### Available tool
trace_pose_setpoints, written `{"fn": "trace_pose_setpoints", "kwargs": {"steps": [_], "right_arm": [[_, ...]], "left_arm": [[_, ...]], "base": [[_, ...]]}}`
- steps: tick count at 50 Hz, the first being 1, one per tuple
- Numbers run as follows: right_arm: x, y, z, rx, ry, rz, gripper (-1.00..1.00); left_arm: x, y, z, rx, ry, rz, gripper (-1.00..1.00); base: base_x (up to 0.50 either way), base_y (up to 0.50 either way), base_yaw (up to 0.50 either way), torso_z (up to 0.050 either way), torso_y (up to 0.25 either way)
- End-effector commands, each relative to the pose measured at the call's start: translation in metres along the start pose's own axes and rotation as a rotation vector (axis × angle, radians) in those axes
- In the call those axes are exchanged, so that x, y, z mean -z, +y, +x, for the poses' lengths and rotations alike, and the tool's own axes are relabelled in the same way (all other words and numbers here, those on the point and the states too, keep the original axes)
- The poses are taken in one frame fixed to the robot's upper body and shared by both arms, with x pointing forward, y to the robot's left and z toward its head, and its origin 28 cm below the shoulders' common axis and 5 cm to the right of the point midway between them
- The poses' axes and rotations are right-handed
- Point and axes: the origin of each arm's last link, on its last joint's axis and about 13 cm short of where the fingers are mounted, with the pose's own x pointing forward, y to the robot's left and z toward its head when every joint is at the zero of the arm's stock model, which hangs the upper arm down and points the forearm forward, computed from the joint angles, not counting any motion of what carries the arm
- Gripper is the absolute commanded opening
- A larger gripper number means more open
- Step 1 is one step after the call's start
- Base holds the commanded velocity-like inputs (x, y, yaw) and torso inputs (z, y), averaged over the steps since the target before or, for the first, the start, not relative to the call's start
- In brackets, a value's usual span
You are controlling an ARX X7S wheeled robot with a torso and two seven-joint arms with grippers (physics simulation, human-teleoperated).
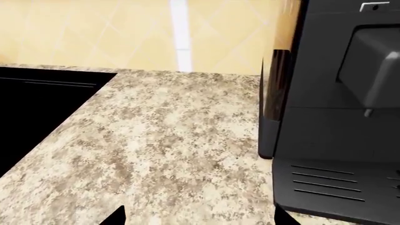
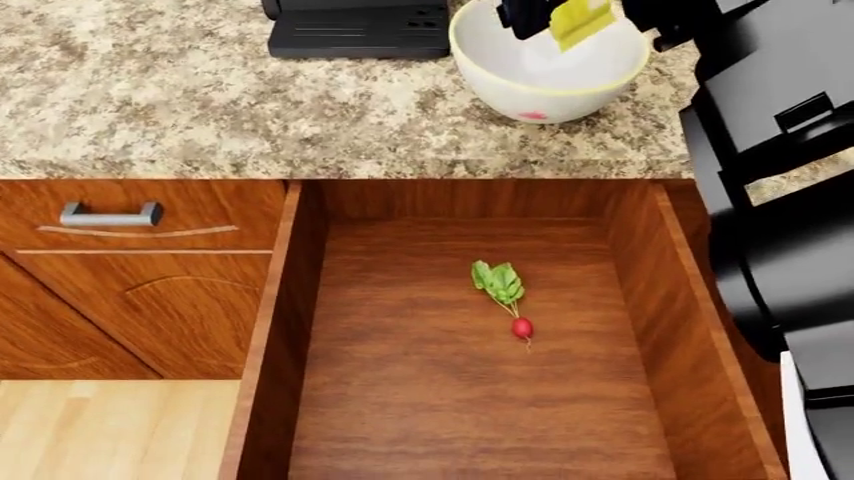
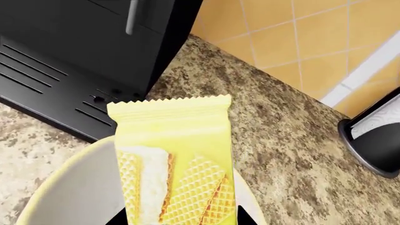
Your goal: Place the bar in the bowl and close the drawer.
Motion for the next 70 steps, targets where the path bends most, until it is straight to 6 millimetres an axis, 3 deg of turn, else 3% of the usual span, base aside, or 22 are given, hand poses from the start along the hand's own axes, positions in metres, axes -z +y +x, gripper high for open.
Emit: {"fn": "trace_pose_setpoints", "kwargs": {"steps": [1,25,26,49,70], "right_arm": [[0.000,-0.002,0.000,0.002,0.002,-0.026,-1.00],[0.004,0.001,0.003,0.012,0.008,-0.006,-1.00],[0.004,0.000,0.002,0.013,0.008,-0.006,1.00],[-0.006,-0.007,-0.005,0.045,-0.016,-0.013,1.00],[-0.039,-0.032,-0.040,0.049,-0.027,0.031,1.00]], "left_arm": [[0.000,0.001,0.000,-0.005,0.002,-0.005,1.00],[0.000,0.004,0.001,-0.010,0.003,-0.010,1.00],[0.000,0.004,0.001,-0.010,0.003,-0.011,1.00],[0.002,0.004,0.002,-0.013,0.002,-0.012,1.00],[0.001,0.004,-0.010,0.006,0.013,-0.001,1.00]], "base": [[0.00,0.00,0.00,0.000,0.000],[0.00,0.00,0.00,0.000,0.000],[0.00,0.00,0.00,0.000,0.000],[0.00,0.00,0.00,0.000,0.000],[0.00,0.00,0.00,-0.002,0.189]]}}
